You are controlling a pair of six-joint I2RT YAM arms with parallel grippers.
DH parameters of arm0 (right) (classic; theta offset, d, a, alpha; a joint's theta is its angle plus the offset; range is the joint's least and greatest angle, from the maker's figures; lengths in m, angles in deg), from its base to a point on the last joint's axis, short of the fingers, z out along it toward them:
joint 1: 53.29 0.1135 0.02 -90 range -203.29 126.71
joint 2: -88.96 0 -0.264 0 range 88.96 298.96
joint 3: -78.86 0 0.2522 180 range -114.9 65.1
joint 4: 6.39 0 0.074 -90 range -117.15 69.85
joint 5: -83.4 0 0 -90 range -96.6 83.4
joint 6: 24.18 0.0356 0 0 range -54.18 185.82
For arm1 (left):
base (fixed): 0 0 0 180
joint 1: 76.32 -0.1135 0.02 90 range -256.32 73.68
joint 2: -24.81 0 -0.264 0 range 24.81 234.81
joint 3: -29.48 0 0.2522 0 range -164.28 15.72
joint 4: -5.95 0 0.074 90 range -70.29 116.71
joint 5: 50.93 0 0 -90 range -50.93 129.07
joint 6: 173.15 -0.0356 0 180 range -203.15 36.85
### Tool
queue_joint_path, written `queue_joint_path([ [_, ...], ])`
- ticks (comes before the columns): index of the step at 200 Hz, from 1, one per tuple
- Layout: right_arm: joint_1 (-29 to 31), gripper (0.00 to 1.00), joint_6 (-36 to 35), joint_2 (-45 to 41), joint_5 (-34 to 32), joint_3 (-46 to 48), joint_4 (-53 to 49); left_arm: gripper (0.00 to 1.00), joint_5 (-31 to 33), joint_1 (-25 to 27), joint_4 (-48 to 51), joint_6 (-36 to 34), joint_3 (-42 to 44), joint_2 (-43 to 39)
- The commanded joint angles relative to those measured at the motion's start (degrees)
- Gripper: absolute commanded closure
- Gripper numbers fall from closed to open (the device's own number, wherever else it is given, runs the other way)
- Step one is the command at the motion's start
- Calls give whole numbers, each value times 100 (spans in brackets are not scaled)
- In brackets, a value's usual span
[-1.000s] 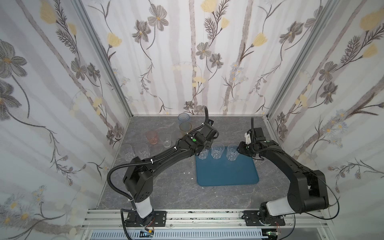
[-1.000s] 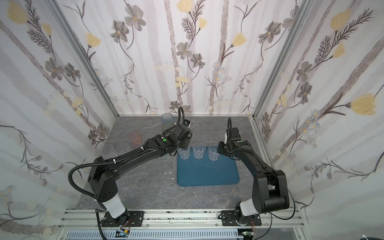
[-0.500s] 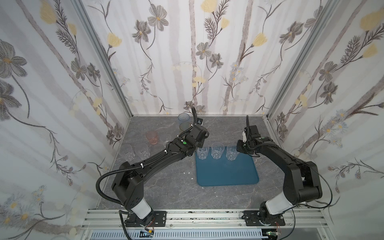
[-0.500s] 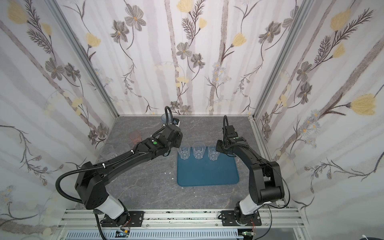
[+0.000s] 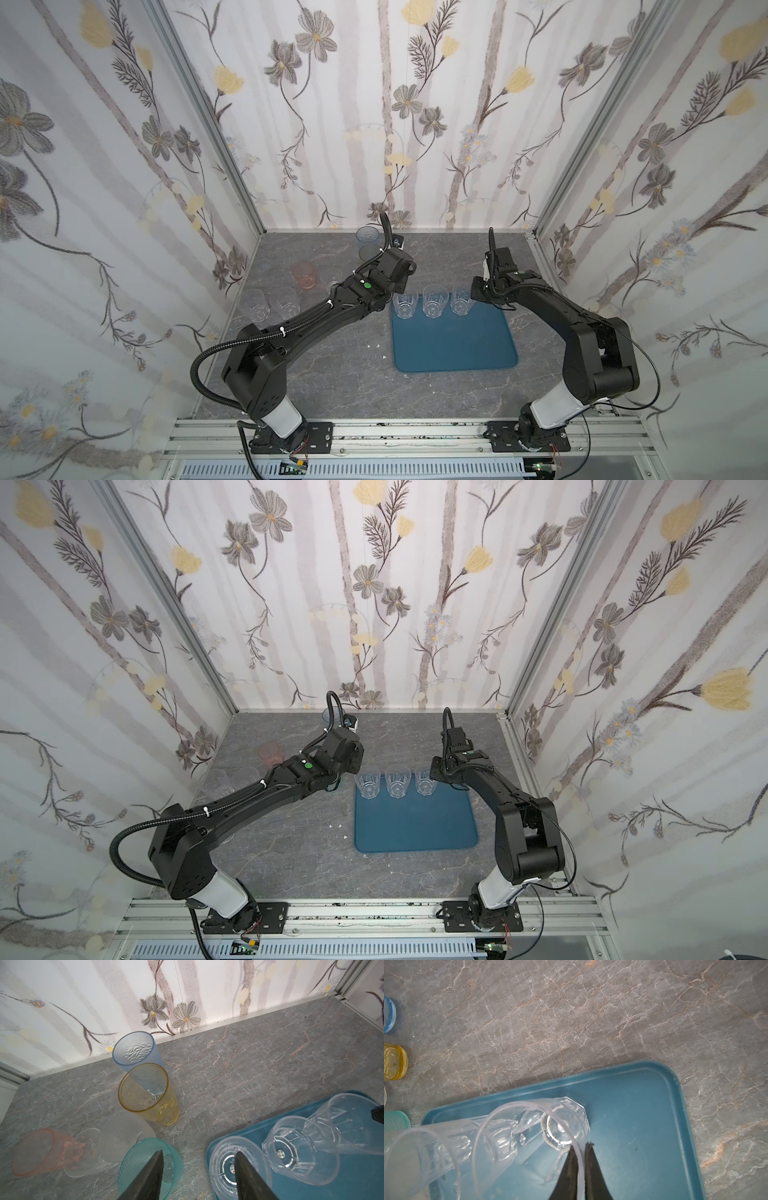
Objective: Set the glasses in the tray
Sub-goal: 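Move the left gripper back over a clear glass near the pink cup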
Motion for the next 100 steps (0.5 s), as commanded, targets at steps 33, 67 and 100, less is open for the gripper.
queue_joint_path([
  [33,34,75,-30,-85,-106,-116,165,40,273,-53,-134,108,68,-122],
  [67,34,63,69,-459,-49,-154,163,24,299,-350,-14,572,431,-600],
  [100,34,60,285,-778,129,60,393,24,-553,-1311,557,1575,1134,-1344],
])
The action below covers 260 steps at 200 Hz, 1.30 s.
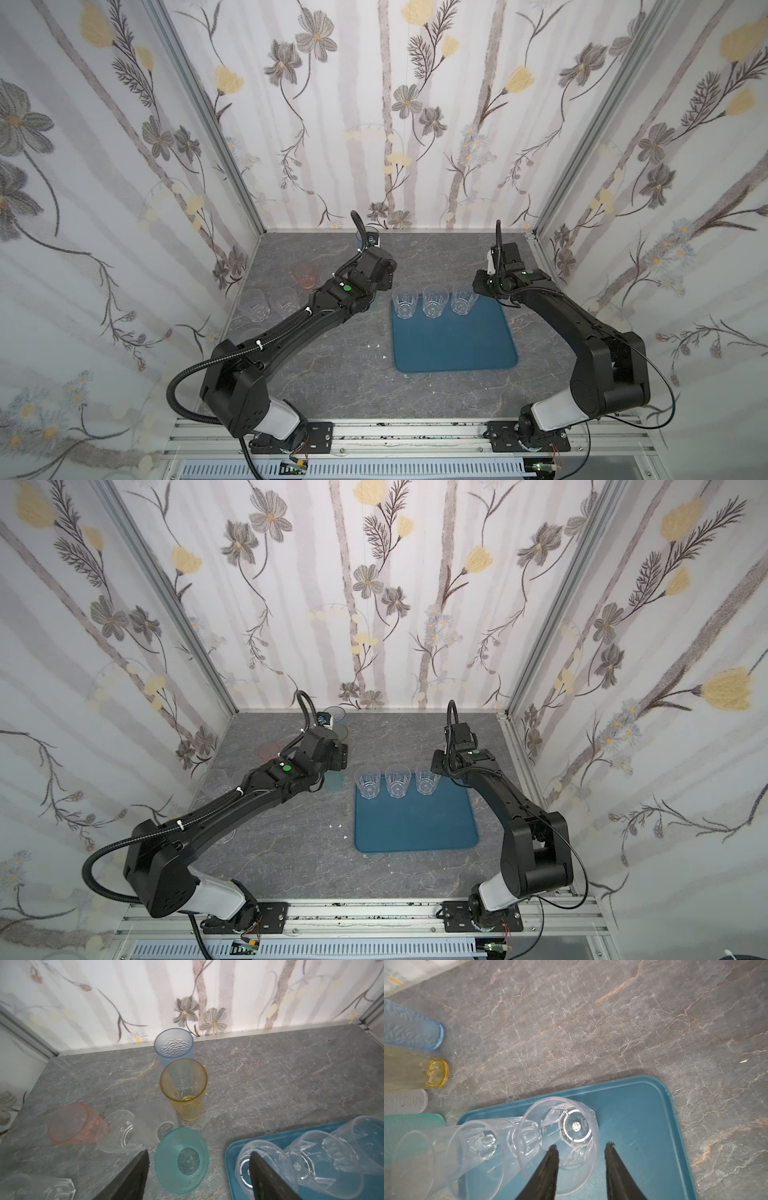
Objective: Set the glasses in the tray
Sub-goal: 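Move the left gripper back over a clear glass near the pink cup, then close the left gripper on the clear glass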
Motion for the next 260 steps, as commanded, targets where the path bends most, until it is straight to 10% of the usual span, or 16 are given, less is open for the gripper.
queue_joint_path([
  [1,14,60,227,-172,141,140,367,24,-567,-586,477,907,396,-392],
  [62,14,59,341,-179,459,328,617,30,-1328,-2532,885,951,1473,-1326],
  [121,82,59,376,-209,580,355,672,43,-1114,-3445,868,227,1149,-317],
  [260,110,59,381,-325,569,634,762,65,-1544,-3869,795,-521,527,1202],
])
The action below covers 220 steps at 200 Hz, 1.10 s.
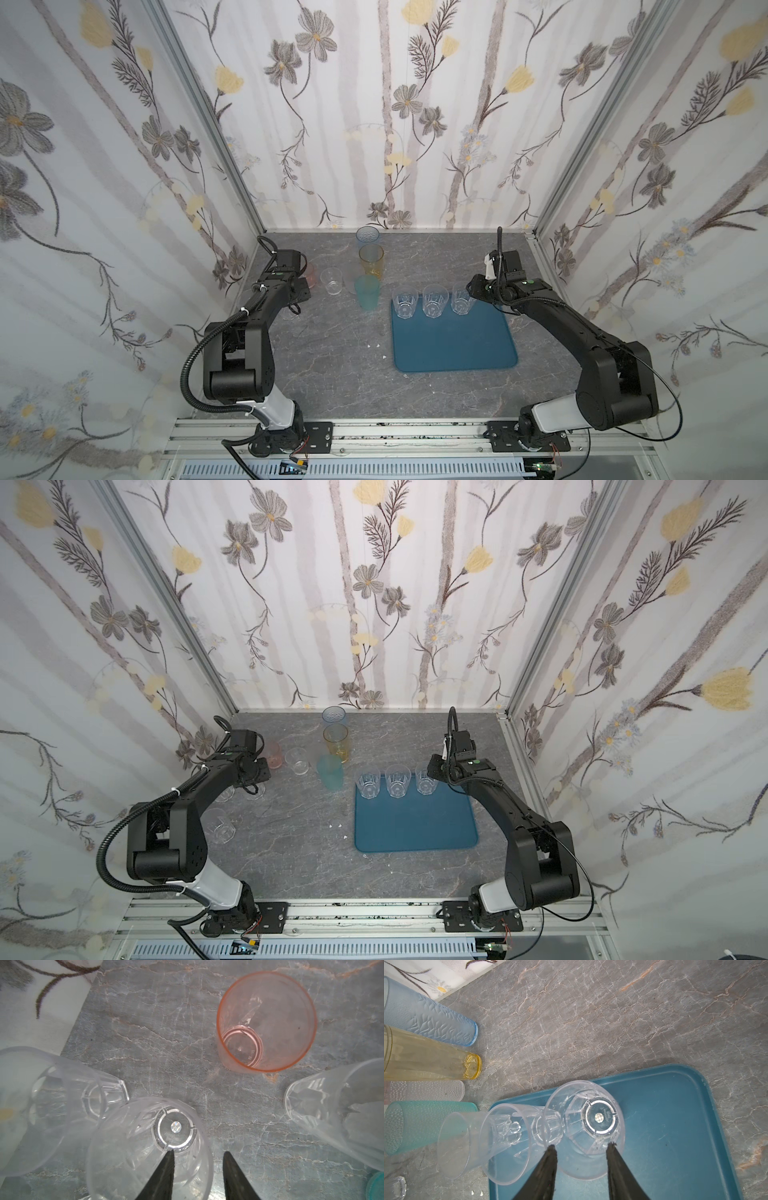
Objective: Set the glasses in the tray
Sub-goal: 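Close the left gripper on the clear glass, then lift the clear glass and carry it over the tray with the left gripper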
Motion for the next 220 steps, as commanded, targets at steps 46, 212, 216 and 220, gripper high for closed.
queue_joint_path([
  [46,10,59,42,-52,-48,113,271,84,1,-56,-42,-188,-7,129],
  [212,10,59,72,-48,-224,-208,156,100,553,2070,1882,598,-2493,-1340],
  [216,13,59,73,-52,-231,-201,157,100,566,2254,1887,650,-2626,-1281],
  [220,11,60,73,-53,-245,-201,157,100,568,2428,1895,698,-2749,-1222],
])
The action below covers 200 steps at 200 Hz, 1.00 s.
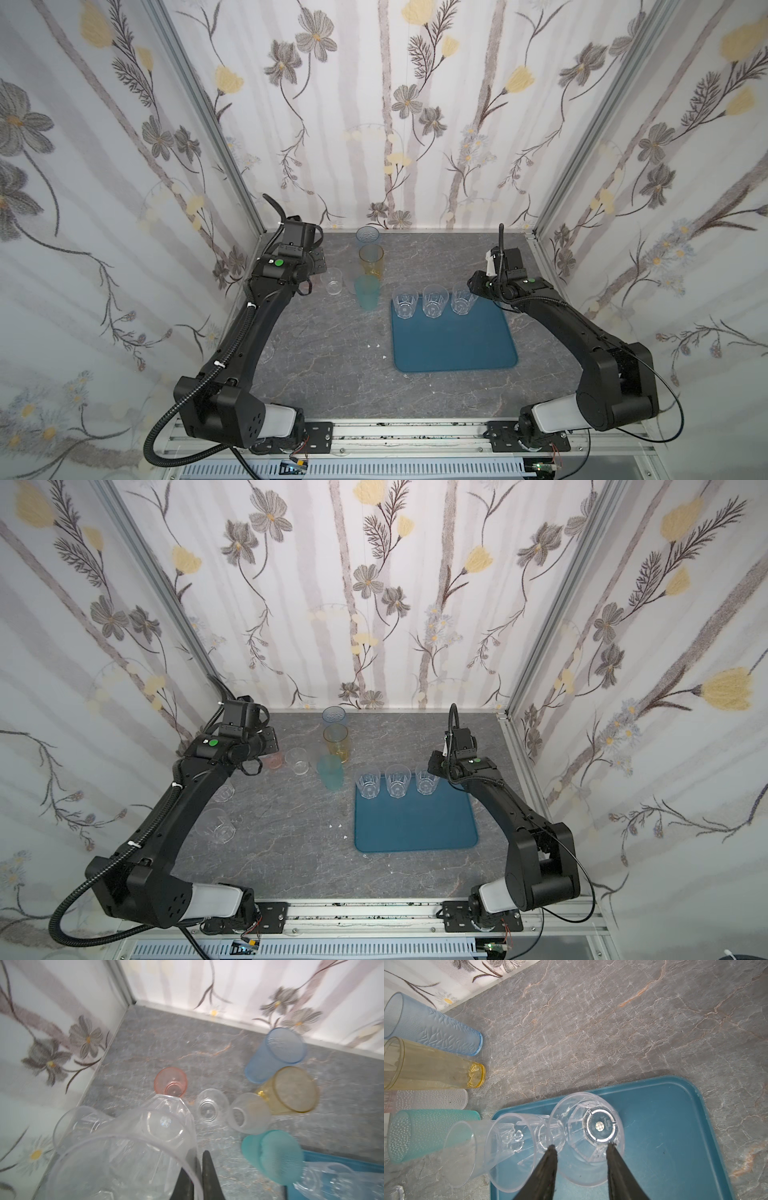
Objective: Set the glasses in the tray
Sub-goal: 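Lift the clear glass and carry it over the tray with the left gripper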
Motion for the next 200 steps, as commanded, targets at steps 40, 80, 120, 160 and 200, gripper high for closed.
queue_joint_path([
  [40,-66,59,79,-225,-275,-36,25,100,-39,2410,314,769,-1524,1231],
  [80,-150,60,67,-380,-288,85,-3,100,-756,3526,322,809,-1832,2239],
  [120,-154,59,89,-473,-284,245,21,100,-1214,3980,318,829,-1825,2481],
  [160,-104,59,177,-565,-164,390,119,100,-1514,4314,296,759,-1791,2943],
  [200,98,59,300,-674,-132,528,129,100,-1486,4563,219,642,-1944,3693],
])
